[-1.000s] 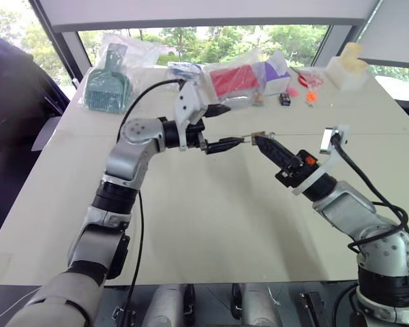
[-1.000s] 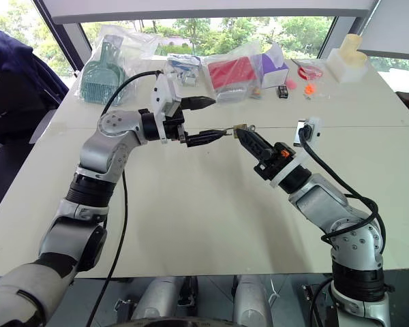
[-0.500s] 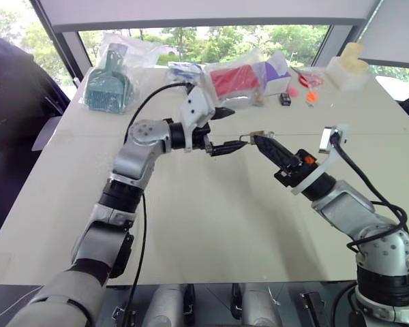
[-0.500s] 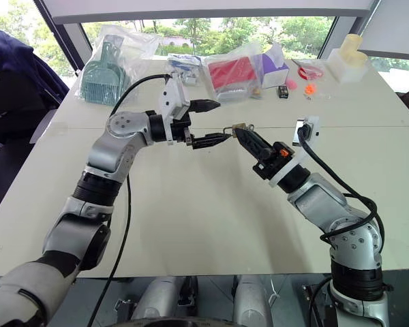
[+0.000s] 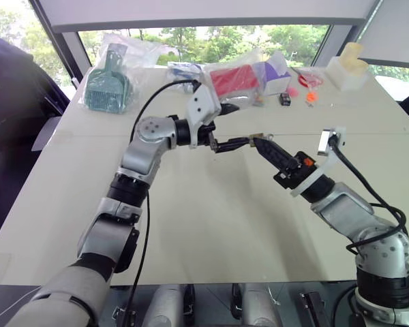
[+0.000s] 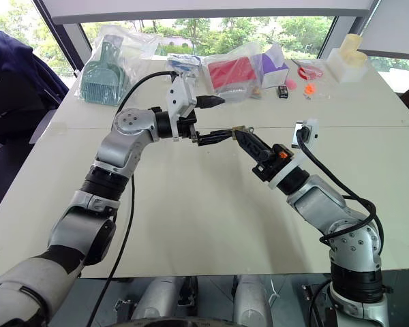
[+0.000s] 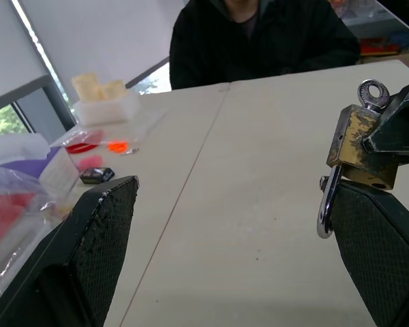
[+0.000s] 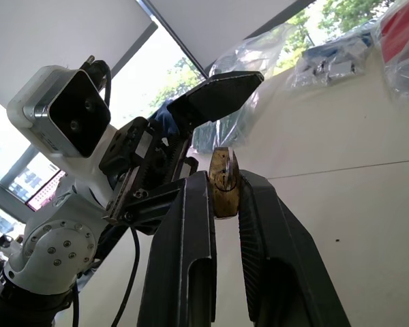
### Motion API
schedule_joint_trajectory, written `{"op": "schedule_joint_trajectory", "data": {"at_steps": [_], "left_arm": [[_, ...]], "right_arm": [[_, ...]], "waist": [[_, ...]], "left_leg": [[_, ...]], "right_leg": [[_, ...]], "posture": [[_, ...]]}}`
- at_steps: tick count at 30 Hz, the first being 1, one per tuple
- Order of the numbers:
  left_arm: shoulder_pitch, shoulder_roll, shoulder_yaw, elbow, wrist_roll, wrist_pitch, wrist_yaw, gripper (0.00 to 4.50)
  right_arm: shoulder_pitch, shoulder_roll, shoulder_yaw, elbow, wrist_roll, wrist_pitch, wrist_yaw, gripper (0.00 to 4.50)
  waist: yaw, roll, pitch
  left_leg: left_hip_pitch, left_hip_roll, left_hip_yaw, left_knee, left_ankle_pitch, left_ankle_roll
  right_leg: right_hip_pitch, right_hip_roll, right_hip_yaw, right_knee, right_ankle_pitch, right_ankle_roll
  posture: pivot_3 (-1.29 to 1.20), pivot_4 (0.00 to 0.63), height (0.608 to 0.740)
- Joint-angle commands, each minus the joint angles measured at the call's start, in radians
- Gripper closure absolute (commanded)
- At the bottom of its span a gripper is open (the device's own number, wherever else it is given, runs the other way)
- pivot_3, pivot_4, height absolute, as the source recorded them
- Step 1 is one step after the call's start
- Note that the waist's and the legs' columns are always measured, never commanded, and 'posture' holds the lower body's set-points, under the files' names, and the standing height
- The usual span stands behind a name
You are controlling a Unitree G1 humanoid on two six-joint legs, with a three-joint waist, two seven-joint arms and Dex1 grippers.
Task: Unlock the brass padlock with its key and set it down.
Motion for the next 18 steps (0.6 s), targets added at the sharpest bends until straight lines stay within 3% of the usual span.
{"op": "schedule_joint_trajectory", "data": {"at_steps": [1,8,18], "left_arm": [[0.014,0.021,0.026,-0.084,-0.043,0.039,-0.02,0.05],[0.04,0.05,0.036,-0.148,-0.069,0.099,-0.02,0.05],[0.018,0.027,0.005,-0.075,-0.028,0.039,-0.028,0.05]], "right_arm": [[0.001,-0.001,-0.013,-0.042,0.011,-0.01,0.014,4.5],[-0.002,-0.005,-0.011,-0.036,0.006,-0.006,0.022,4.5],[-0.009,-0.003,-0.004,-0.049,0.018,-0.001,0.018,4.5]], "waist": [[0.0,0.0,0.0],[0.001,0.0,0.0],[0.001,0.0,0.0]], "left_leg": [[0.0,0.0,0.0,0.0,0.0,0.0],[0.0,0.0,0.0,0.0,0.0,0.0],[0.0,0.0,0.0,0.0,0.0,0.0]], "right_leg": [[0.0,0.0,0.0,0.0,0.0,0.0],[0.0,0.0,0.0,0.0,0.0,0.0],[0.0,0.0,0.0,0.0,0.0,0.0]], "posture": [[0.0,0.15,0.735],[0.0,0.15,0.735],[0.0,0.15,0.735]]}}
